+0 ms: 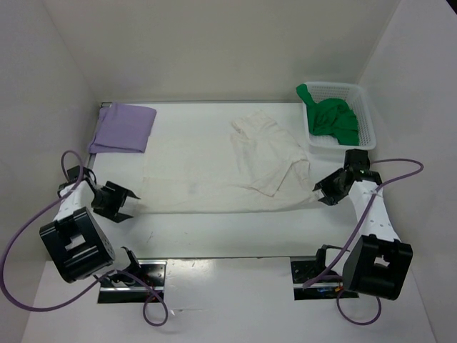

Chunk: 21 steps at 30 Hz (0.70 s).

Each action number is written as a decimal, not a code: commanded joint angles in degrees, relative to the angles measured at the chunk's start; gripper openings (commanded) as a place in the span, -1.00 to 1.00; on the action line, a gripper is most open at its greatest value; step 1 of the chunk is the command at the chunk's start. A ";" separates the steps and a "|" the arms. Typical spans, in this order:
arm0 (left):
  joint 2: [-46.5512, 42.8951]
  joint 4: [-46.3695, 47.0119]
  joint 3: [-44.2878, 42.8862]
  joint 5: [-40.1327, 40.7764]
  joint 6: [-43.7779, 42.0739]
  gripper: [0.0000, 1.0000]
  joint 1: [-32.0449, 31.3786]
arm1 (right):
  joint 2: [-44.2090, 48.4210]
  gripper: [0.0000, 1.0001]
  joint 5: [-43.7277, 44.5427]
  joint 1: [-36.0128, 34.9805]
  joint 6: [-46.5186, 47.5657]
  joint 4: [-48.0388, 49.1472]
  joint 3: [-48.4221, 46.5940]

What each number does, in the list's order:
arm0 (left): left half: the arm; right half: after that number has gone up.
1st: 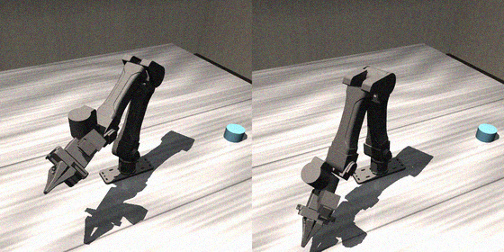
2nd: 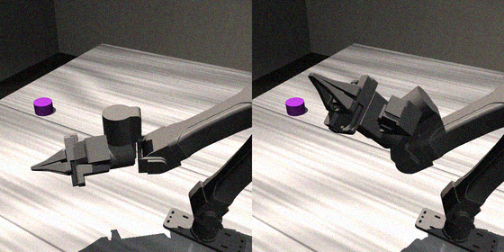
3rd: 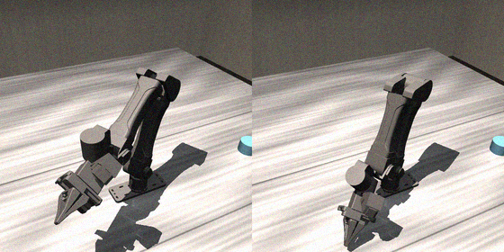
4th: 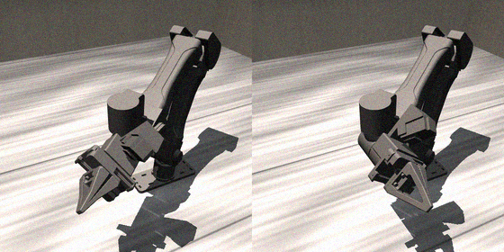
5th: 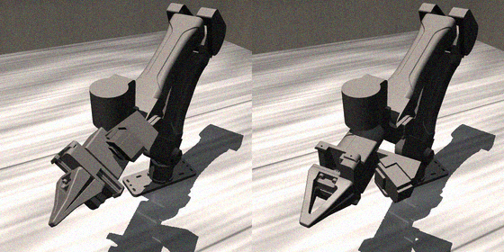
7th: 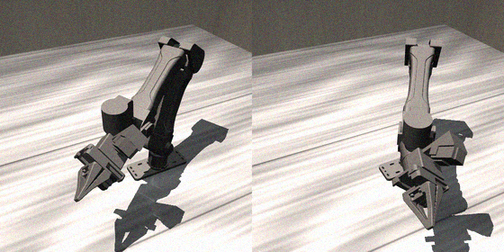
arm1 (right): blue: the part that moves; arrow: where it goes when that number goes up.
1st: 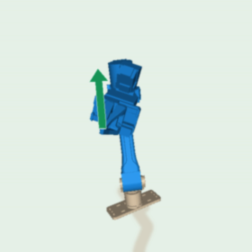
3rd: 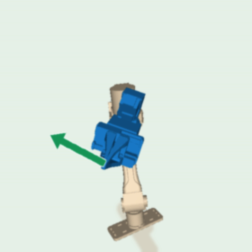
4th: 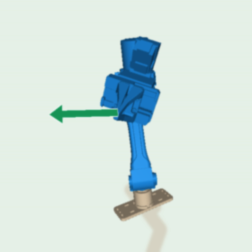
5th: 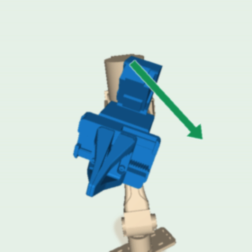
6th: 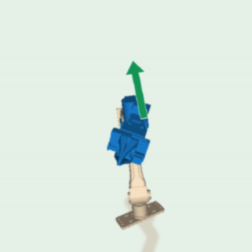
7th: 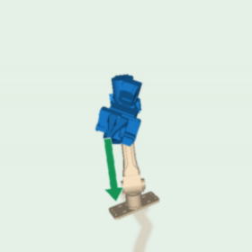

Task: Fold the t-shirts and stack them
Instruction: Fold the flattened tshirt in 1/3 of the way

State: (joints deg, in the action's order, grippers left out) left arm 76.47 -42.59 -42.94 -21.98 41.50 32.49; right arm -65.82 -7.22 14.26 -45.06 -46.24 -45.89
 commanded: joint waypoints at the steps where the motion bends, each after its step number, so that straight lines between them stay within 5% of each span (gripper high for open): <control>1: -2.02 -3.73 -3.46 1.93 -0.89 0.67 0.38 | 1.57 0.16 0.81 0.59 3.22 -2.54 -3.33; 5: -3.34 -4.87 -7.15 3.34 -0.89 0.76 0.38 | 0.97 0.30 0.11 0.59 4.98 -0.70 -6.92; 7: -3.34 -2.34 -7.86 1.25 -1.68 0.59 -0.58 | -0.87 0.23 -3.39 -1.42 6.39 4.12 -7.72; 10: -3.34 6.00 -7.86 -5.34 -2.74 0.02 -7.07 | -4.99 -0.51 -10.43 -9.12 2.62 14.48 -4.57; 11: -3.34 10.72 -6.99 -6.23 -1.87 -0.15 -9.09 | -6.58 -0.92 -10.44 -11.43 1.13 16.68 -3.78; 12: -3.34 11.73 -6.98 -5.71 -0.64 -0.28 -13.55 | -8.25 -1.00 -10.44 -13.89 -0.02 18.53 -3.25; 13: -3.34 12.52 -7.68 -4.93 -0.63 -0.55 -15.86 | -9.92 -1.00 -9.49 -17.91 -1.25 22.29 -2.46; 17: -0.54 17.18 -8.21 -1.32 1.21 -0.94 -26.41 | -16.07 -0.96 -8.25 -22.00 -1.27 28.30 -1.40; 21: 3.68 21.75 -7.51 -1.31 1.92 -0.86 -35.02 | -19.43 -0.26 -6.93 -23.84 -0.65 27.61 -2.01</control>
State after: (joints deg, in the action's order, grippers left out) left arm 77.54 -25.96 -49.65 -23.70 42.39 0.84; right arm -84.49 -15.70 -8.60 -45.71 -23.29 -47.77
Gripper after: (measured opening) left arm 0.060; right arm 0.330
